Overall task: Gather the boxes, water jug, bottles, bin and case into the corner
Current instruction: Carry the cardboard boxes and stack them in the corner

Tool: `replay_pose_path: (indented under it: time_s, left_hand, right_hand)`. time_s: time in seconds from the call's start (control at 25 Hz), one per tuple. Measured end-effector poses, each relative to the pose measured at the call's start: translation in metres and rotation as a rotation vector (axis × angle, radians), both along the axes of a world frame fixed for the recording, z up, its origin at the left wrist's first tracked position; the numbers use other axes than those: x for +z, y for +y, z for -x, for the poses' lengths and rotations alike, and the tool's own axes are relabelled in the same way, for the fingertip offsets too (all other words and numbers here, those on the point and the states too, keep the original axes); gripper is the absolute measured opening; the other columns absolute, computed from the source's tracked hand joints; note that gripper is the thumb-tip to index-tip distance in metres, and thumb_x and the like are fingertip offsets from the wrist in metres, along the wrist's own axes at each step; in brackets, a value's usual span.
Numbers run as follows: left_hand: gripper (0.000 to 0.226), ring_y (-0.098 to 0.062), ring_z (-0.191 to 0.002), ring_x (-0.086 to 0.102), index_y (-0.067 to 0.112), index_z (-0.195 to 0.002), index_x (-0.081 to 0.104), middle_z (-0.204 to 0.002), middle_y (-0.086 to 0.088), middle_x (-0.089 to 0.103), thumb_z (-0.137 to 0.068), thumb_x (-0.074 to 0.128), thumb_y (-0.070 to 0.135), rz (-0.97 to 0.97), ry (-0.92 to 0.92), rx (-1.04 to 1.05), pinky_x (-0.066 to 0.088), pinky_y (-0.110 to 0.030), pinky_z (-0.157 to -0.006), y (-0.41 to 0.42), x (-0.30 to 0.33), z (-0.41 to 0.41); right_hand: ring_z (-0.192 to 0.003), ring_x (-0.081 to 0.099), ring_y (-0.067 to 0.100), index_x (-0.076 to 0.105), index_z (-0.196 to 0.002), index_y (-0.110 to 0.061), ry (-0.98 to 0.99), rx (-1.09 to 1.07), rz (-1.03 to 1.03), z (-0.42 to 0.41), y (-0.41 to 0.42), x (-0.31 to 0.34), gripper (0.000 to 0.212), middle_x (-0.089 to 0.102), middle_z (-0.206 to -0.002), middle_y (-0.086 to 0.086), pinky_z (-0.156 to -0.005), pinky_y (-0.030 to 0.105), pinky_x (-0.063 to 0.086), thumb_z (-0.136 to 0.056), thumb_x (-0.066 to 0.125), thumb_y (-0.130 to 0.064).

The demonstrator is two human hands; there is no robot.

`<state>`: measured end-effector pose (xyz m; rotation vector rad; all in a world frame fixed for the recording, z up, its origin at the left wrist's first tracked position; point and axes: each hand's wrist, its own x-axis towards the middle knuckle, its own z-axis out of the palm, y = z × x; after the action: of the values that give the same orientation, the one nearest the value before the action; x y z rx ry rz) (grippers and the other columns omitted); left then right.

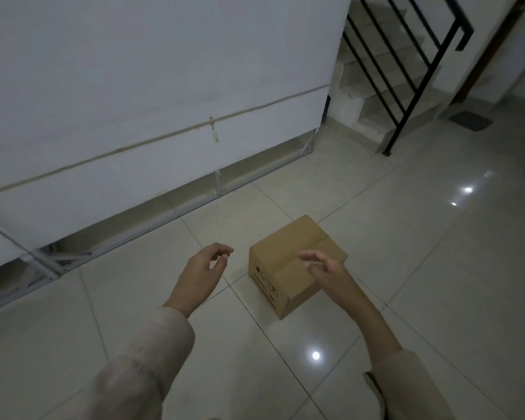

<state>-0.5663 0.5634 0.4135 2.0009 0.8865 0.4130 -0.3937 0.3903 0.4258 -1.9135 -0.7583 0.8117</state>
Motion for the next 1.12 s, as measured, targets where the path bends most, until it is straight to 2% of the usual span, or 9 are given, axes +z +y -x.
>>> replay_pose_path:
  time_s: [0.24, 0.44, 0.52, 0.64, 0.72, 0.8, 0.92, 1.04, 1.12]
  left_hand:
    - [0.018, -0.013, -0.104, 0.054, 0.025, -0.100, 0.060, -0.106, 0.005, 0.063, -0.093, 0.046, 0.019, 0.020, 0.025, -0.015, 0.034, -0.024, -0.079, 0.018, -0.016, -0.073]
    - [0.016, -0.013, -0.100, 0.054, 0.025, -0.097, 0.059, -0.101, 0.006, 0.062, -0.093, 0.046, 0.016, 0.040, 0.070, 0.063, 0.034, -0.011, -0.071, 0.022, -0.062, -0.162]
    - [0.016, -0.014, -0.101, 0.055, 0.025, -0.096, 0.059, -0.102, 0.006, 0.062, -0.093, 0.046, 0.016, 0.074, 0.091, 0.139, 0.037, -0.016, -0.072, 0.021, -0.082, -0.202]
    - [0.017, -0.015, -0.103, 0.055, 0.020, -0.100, 0.060, -0.108, 0.002, 0.062, -0.094, 0.046, 0.017, 0.156, 0.141, 0.238, 0.037, -0.025, -0.082, 0.011, -0.110, -0.267]
    - [0.017, -0.017, -0.106, 0.055, 0.018, -0.102, 0.061, -0.111, -0.001, 0.062, -0.093, 0.046, 0.017, 0.198, 0.164, 0.289, 0.040, -0.028, -0.088, 0.001, -0.129, -0.303]
    - [0.016, -0.021, -0.107, 0.056, 0.016, -0.102, 0.061, -0.111, -0.003, 0.063, -0.092, 0.048, 0.014, 0.223, 0.180, 0.338, 0.041, -0.029, -0.090, -0.003, -0.158, -0.337]
    - [0.021, -0.023, -0.111, 0.054, 0.012, -0.110, 0.059, -0.116, -0.006, 0.061, -0.091, 0.050, 0.011, 0.229, 0.249, 0.410, 0.039, -0.027, -0.091, -0.005, -0.216, -0.369]
    - [0.028, -0.033, -0.114, 0.050, 0.012, -0.117, 0.054, -0.121, -0.013, 0.056, -0.089, 0.053, 0.014, 0.234, 0.353, 0.494, 0.041, -0.039, -0.095, 0.008, -0.299, -0.384]
    - [0.034, -0.039, -0.115, 0.047, 0.009, -0.119, 0.053, -0.123, -0.020, 0.052, -0.086, 0.056, 0.011, 0.228, 0.412, 0.533, 0.036, -0.043, -0.098, 0.020, -0.361, -0.389]
  right_hand:
    - [-0.100, 0.051, 0.003, 0.056, -0.106, -0.026, -0.013, 0.018, -0.030, -0.077, 0.022, -0.021, 0.021, 0.056, -0.109, -0.014, -0.075, 0.011, 0.038, -0.093, 0.045, -0.013]
    - [-0.109, 0.053, 0.015, 0.059, -0.108, -0.019, 0.037, 0.014, 0.000, -0.182, 0.040, -0.070, 0.024, 0.058, -0.115, -0.004, -0.077, 0.011, 0.041, -0.092, 0.046, -0.006]
    - [-0.109, 0.053, 0.016, 0.060, -0.109, -0.015, 0.049, 0.039, 0.024, -0.229, 0.049, -0.090, 0.026, 0.058, -0.114, -0.003, -0.076, 0.007, 0.040, -0.091, 0.045, -0.003]
    - [-0.103, 0.053, 0.012, 0.059, -0.110, -0.016, 0.077, 0.090, 0.100, -0.301, 0.053, -0.116, 0.027, 0.058, -0.111, -0.003, -0.070, 0.002, 0.040, -0.090, 0.045, -0.003]
    - [-0.110, 0.051, 0.013, 0.058, -0.107, -0.023, 0.079, 0.127, 0.148, -0.339, 0.051, -0.136, 0.027, 0.057, -0.117, -0.004, -0.079, 0.011, 0.041, -0.091, 0.045, -0.005]
    - [-0.118, 0.049, 0.018, 0.056, -0.106, -0.026, 0.075, 0.148, 0.194, -0.376, 0.055, -0.169, 0.028, 0.055, -0.121, -0.004, -0.088, 0.022, 0.039, -0.091, 0.045, -0.006]
    - [-0.124, 0.045, 0.021, 0.052, -0.116, -0.024, 0.062, 0.131, 0.269, -0.410, 0.068, -0.230, 0.033, 0.049, -0.129, 0.001, -0.093, 0.027, 0.036, -0.091, 0.044, -0.004]
    - [-0.123, 0.042, 0.017, 0.047, -0.126, -0.021, -0.006, 0.140, 0.343, -0.432, 0.089, -0.307, 0.040, 0.042, -0.137, 0.006, -0.096, 0.028, 0.035, -0.089, 0.046, -0.005]
    - [-0.122, 0.045, 0.024, 0.046, -0.127, -0.019, -0.079, 0.162, 0.386, -0.445, 0.106, -0.363, 0.042, 0.039, -0.138, 0.008, -0.099, 0.034, 0.038, -0.087, 0.050, -0.007]
